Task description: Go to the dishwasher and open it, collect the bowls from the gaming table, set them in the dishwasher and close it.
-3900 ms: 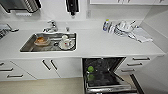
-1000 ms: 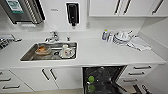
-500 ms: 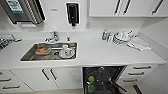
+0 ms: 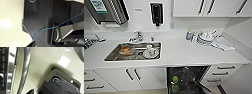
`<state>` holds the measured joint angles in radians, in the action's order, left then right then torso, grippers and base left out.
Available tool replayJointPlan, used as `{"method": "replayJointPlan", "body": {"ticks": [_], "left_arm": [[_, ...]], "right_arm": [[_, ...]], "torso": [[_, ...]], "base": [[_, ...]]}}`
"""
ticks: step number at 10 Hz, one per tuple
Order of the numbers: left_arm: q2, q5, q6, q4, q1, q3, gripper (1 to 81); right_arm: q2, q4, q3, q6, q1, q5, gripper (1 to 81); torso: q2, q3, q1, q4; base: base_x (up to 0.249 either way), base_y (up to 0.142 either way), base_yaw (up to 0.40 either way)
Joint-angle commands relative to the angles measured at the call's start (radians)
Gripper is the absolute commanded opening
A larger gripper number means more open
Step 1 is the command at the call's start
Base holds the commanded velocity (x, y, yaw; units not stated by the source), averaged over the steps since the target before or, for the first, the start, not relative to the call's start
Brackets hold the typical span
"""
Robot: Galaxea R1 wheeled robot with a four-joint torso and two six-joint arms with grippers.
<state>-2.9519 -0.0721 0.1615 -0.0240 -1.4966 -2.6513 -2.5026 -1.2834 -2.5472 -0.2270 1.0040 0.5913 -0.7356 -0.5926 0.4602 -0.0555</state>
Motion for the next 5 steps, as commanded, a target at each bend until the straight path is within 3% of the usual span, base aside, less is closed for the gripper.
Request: {"method": "replayJointPlan", "body": {"ticks": [1,3,4,5], "left_arm": [[0.006,0.071,0.001,-0.004,0.002,0.001,81.1],[0.006,0.071,0.001,-0.004,0.002,0.001,81.1],[0.009,0.071,0.003,-0.002,0.002,0.001,81.1],[0.01,0.074,0.003,-0.002,0.002,0.001,81.1]], "right_arm": [[-0.106,-0.031,-0.231,-0.083,-0.012,0.079,81.1],[-0.132,-0.126,-0.27,-0.077,0.008,0.085,81.1],[-0.146,-0.139,-0.278,-0.074,0.011,0.084,81.1],[-0.167,-0.142,-0.292,-0.071,0.011,0.078,81.1]], "torso": [[-0.1,0.0,0.064,0.0],[-0.129,0.0,0.082,0.0],[-0.063,0.0,0.038,0.0],[-0.096,0.0,0.059,0.0]], "base": [[0.0,0.0,0.0],[0.0,0.0,0.0],[0.0,0.0,0.0],[0.0,0.0,0.0]]}}
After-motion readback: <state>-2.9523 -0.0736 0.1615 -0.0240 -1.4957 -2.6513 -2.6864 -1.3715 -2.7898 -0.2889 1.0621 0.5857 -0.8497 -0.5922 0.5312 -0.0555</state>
